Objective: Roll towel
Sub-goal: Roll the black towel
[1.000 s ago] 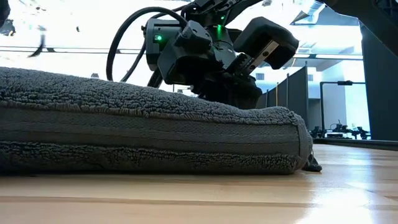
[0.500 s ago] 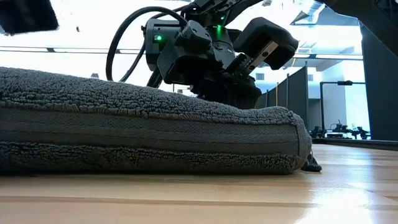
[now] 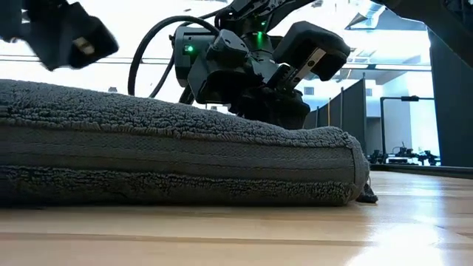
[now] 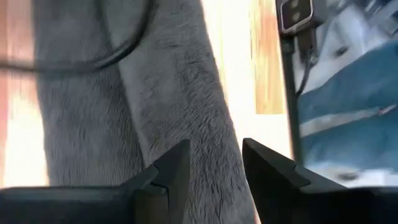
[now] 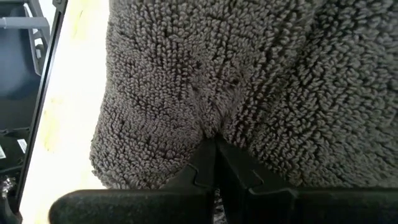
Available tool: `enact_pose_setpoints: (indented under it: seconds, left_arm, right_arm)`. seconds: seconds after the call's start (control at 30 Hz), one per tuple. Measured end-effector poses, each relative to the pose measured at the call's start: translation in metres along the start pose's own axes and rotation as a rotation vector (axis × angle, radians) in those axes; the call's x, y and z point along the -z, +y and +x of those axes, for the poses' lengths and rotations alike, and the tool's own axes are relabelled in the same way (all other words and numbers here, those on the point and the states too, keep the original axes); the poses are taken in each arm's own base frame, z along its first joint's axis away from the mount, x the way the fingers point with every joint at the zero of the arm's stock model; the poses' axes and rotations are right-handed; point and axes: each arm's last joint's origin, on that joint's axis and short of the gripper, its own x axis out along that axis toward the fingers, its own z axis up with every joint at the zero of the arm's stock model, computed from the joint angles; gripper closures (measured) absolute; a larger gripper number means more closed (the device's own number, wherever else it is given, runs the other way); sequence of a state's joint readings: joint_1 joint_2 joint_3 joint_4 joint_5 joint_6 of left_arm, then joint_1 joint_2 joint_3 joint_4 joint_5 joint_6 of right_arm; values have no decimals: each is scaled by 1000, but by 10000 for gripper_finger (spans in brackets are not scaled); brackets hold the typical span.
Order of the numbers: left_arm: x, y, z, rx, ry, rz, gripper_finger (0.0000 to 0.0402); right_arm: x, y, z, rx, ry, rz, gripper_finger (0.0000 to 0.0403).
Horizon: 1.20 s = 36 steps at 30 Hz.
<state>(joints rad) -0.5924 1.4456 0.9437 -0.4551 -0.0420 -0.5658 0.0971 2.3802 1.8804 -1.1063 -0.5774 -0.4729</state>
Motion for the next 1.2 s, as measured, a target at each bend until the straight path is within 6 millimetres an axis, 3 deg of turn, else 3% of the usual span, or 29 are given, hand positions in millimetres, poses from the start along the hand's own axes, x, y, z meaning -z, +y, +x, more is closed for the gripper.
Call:
enact_pose_setpoints:
  seconds: [0.23,0.4,0.67,0.8,1.0,1.2]
  left_arm:
    - [-12,-26,18,-313,200,164,269]
    - [-23,-44,19,-266,210,81,269]
    - [-12,-59,19,-206,251,-35,269]
    - [-12,-57,19,-268,196,-29,269]
    - [-4,-37,28,-393,191,-19,269]
    - [5,-25,42,-392,171,-49,279]
  right_arm:
    - [2,-1,-1,-5,12,19,403]
    - [2,-1,-1,-5,11,26,403]
    - [-1,-2,-1,7,-13,15,403]
    - [-3,-4,-1,19,-37,23,403]
    - [-3,-6,-2,22,-47,46,403]
    - [-3,-6,-2,22,-46,44,403]
